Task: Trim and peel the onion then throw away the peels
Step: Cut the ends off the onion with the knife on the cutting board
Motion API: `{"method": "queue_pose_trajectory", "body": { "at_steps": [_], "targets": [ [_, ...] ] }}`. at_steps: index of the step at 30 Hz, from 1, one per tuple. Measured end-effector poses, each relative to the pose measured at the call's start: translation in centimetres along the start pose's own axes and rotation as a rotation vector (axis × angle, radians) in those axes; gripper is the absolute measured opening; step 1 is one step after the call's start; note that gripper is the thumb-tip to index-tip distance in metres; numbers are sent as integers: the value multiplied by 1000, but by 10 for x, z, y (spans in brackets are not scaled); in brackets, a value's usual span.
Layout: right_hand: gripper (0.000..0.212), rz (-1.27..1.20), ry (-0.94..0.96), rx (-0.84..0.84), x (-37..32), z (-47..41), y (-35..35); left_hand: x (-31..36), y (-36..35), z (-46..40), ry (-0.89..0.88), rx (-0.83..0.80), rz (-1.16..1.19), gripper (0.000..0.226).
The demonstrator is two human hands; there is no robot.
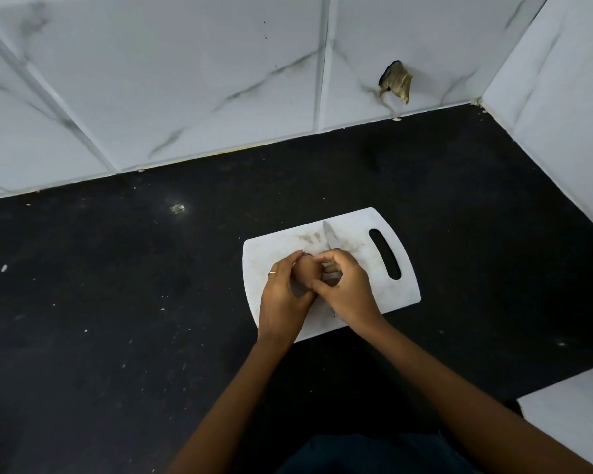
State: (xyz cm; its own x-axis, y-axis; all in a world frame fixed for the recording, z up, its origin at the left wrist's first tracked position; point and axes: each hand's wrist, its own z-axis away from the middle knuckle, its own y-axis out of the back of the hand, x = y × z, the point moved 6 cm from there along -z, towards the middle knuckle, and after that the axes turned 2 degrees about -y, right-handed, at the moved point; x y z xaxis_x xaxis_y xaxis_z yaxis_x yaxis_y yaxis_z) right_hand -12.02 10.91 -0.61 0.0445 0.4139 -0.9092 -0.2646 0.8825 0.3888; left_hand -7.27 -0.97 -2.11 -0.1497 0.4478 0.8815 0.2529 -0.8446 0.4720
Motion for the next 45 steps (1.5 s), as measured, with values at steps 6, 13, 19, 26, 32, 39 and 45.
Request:
{"method": "queue_pose_trajectory", "body": {
  "at_steps": [6,13,19,26,32,39,45],
  "targets": [
    [14,89,-5,98,1,-8,25,-6,2,-1,46,-3,27,56],
    [33,464,-172,116,37,0,49,-7,5,0,27,12,-13,60],
    [34,579,-136,126,31,7,38,-10,3,3,13,15,-15,61],
    [26,537,-152,178,29,2,35,-10,2,5,2,10,-35,62],
    [7,433,-186,140,32,-2,40,-7,4,7,-30,-1,-89,66],
    [24,269,-209,-42,19,1,32,-3,7,8,-110,-72,-163,62],
    [36,249,-178,-122,7,6,25,-4,9,9,-156,-91,-254,70]
  ]
}}
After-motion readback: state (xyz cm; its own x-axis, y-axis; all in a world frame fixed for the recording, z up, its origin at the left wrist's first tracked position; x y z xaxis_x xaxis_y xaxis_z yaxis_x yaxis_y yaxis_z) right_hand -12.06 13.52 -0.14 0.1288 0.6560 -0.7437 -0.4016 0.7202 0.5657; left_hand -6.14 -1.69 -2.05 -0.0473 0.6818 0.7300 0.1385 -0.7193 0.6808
